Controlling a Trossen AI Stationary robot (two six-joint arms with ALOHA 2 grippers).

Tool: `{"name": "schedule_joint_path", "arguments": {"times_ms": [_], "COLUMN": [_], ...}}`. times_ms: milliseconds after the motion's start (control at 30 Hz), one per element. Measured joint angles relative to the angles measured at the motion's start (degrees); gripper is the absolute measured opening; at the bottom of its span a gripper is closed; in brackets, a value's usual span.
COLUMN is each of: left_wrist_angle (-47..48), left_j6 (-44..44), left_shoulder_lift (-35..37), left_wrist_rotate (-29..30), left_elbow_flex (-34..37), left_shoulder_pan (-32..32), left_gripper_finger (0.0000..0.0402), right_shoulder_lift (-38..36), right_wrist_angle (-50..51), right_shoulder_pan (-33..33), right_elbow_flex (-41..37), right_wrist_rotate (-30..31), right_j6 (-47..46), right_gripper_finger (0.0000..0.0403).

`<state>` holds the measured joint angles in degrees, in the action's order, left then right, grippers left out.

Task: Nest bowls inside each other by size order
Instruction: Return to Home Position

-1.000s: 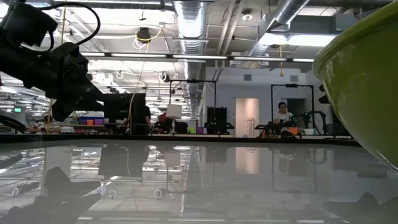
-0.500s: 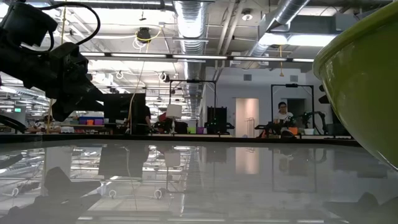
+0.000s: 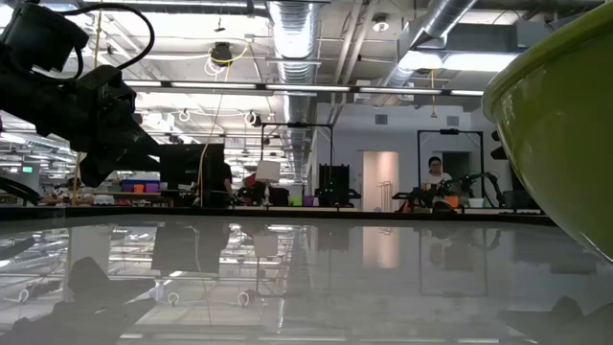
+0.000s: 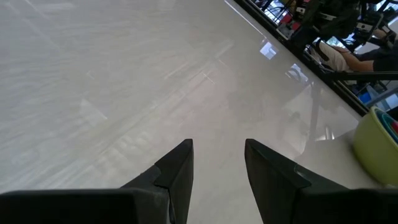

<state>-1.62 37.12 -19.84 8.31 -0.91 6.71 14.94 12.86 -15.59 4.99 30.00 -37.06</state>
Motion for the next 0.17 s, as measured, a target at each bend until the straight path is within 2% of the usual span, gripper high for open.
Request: {"name": "schedule_joint_path", "arguments": {"times_ms": [167], "left_wrist_angle": [0.00], "left_j6": [0.00], "left_shoulder_lift": [-0.02], "left_wrist_rotate": [0.01], "left_elbow_flex": [0.00], "left_shoulder_pan": [0.01], "left_gripper_finger": [0.0133], "right_shoulder_lift": [0.00], "right_wrist_angle": [0.00], "right_shoulder_pan": [0.00], "right_elbow_flex": [0.00], "right_wrist_rotate": [0.00], "right_j6": [0.00], "right_gripper_finger": [0.0230]}}
